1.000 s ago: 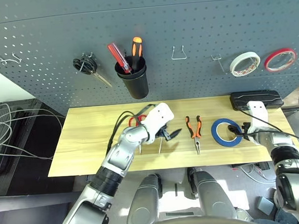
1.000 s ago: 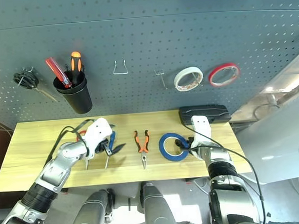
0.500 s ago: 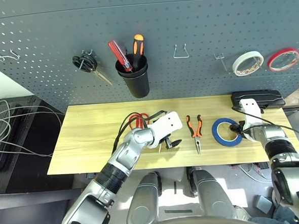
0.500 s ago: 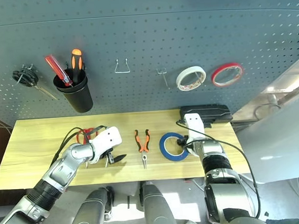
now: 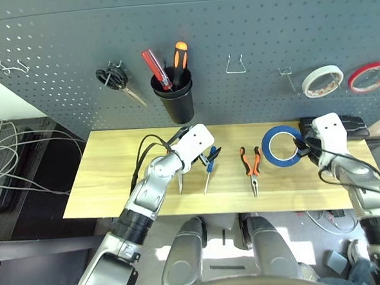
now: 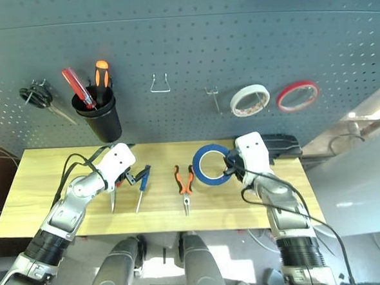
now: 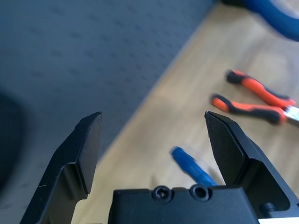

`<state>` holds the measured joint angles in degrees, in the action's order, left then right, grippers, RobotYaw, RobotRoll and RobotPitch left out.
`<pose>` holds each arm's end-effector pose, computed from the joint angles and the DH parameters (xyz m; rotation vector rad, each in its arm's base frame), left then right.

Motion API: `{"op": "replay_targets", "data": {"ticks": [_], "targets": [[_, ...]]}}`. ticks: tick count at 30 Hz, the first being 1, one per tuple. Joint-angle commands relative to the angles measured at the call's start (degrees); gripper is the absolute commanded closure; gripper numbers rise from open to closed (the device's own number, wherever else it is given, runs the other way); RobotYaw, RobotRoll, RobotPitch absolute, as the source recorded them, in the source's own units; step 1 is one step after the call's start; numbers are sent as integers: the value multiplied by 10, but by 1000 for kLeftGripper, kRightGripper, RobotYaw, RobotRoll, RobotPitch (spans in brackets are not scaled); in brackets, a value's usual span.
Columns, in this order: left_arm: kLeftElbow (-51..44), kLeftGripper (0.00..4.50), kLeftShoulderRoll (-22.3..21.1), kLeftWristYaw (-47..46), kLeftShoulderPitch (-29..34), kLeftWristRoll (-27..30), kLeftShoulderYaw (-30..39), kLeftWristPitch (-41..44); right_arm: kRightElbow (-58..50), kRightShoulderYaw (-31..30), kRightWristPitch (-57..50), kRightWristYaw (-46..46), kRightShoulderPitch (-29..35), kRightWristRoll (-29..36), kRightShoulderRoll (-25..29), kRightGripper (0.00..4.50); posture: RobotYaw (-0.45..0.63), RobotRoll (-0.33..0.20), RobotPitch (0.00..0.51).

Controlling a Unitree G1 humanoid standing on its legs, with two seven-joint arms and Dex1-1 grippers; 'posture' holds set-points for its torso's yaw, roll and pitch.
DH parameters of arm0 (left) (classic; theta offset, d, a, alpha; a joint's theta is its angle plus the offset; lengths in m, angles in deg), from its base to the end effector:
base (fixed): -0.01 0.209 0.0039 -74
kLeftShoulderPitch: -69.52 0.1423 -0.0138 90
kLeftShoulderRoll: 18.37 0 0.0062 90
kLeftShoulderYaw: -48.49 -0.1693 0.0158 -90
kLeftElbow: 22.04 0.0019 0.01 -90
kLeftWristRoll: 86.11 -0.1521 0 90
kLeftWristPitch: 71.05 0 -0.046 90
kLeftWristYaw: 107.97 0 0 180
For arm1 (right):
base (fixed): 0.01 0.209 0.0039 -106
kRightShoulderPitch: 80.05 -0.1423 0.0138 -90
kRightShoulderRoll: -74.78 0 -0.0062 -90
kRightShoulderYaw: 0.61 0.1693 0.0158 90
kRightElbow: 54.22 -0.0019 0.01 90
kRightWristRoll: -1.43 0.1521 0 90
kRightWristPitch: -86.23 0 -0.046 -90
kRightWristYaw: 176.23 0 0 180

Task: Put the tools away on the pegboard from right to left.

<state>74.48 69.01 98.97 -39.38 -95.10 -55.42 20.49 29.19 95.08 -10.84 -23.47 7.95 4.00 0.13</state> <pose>0.2692 0.1434 0.1044 0.5692 -0.0431 -0.6928 0.2223 -0.2477 0.1188 -0.5018 0.0647 0.3734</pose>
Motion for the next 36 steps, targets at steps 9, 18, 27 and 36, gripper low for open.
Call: {"op": "replay_targets", "data": {"ticks": [9, 18, 27, 36], "targets": [[14, 0, 13, 3, 5, 11, -1, -39, 5, 59, 284, 36, 32, -41, 31, 3801, -63, 0, 260], [22, 0, 9, 46, 6, 22, -14, -61, -22, 62, 292, 38, 17, -26, 27, 3801, -75, 0, 261], [-31, 0, 18, 106, 29, 93, -19, -184, -17, 64, 288, 50, -5, -25, 17, 3801, -73, 0, 251], [-30, 0, 27, 116, 23, 102, -22, -201, 63, 49, 271, 72, -87, -44, 11, 3801, -52, 0, 232]]}}
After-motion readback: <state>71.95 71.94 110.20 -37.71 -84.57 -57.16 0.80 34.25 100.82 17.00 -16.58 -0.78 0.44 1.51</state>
